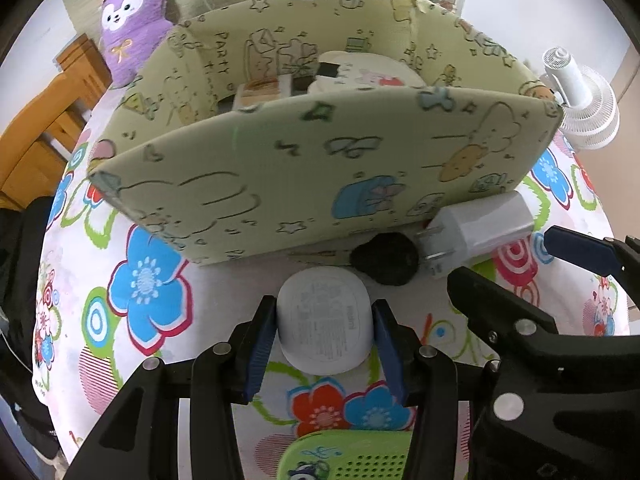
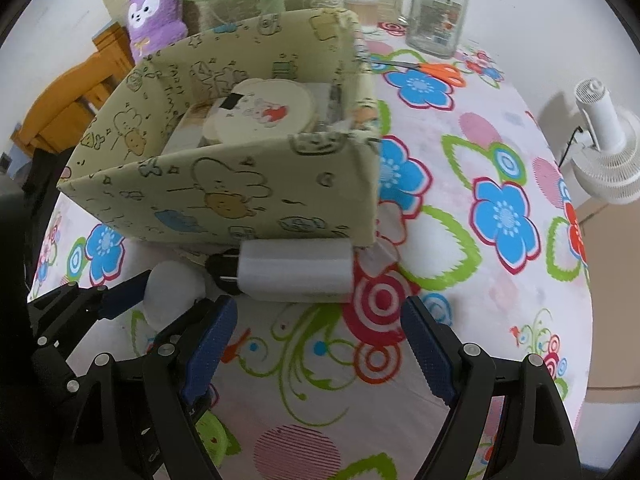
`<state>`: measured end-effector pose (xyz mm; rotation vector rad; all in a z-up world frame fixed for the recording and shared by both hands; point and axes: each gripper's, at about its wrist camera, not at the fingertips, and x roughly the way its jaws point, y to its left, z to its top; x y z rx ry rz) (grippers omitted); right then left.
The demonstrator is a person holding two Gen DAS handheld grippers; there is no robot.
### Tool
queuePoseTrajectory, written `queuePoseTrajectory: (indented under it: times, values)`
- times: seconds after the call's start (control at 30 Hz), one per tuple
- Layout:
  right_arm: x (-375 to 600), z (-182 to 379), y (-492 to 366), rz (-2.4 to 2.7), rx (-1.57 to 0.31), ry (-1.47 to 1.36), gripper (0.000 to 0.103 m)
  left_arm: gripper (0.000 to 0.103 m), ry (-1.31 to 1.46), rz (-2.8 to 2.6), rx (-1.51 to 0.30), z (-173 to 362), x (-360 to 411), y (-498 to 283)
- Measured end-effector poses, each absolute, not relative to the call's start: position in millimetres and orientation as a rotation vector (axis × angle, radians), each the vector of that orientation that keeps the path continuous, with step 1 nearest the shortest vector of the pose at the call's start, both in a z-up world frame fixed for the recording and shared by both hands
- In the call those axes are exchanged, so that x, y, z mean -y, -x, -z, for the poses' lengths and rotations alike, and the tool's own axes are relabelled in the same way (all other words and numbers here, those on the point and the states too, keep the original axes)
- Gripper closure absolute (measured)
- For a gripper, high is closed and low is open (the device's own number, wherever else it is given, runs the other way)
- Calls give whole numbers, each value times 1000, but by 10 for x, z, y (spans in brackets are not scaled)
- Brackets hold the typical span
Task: Organize rigid objects
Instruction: 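Grasp the white charger with the right tool while the left tool holds the earbud case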
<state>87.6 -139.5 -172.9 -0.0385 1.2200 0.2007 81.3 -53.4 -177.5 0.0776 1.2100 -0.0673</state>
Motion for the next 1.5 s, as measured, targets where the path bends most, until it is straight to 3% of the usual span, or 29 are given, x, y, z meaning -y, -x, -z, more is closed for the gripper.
queuePoseTrajectory:
  times: [0.83, 0.93, 1.03, 1.5]
  values:
    - [1163, 2001, -1172, -160, -1253, 32, 17, 51, -60, 73, -1216, 1887, 208, -948]
    - [1166, 2016, -1205, -157, -1254, 10, 17, 55, -61, 81, -1214, 1888, 209, -973]
    - [1167, 2023, -1249, -157, -1240, 13, 25, 55, -62, 83, -1215, 1889, 197, -1013]
    - [1252, 1966, -1125, -139, -1246, 8, 26, 55, -65, 102, -1212, 1842, 332, -903]
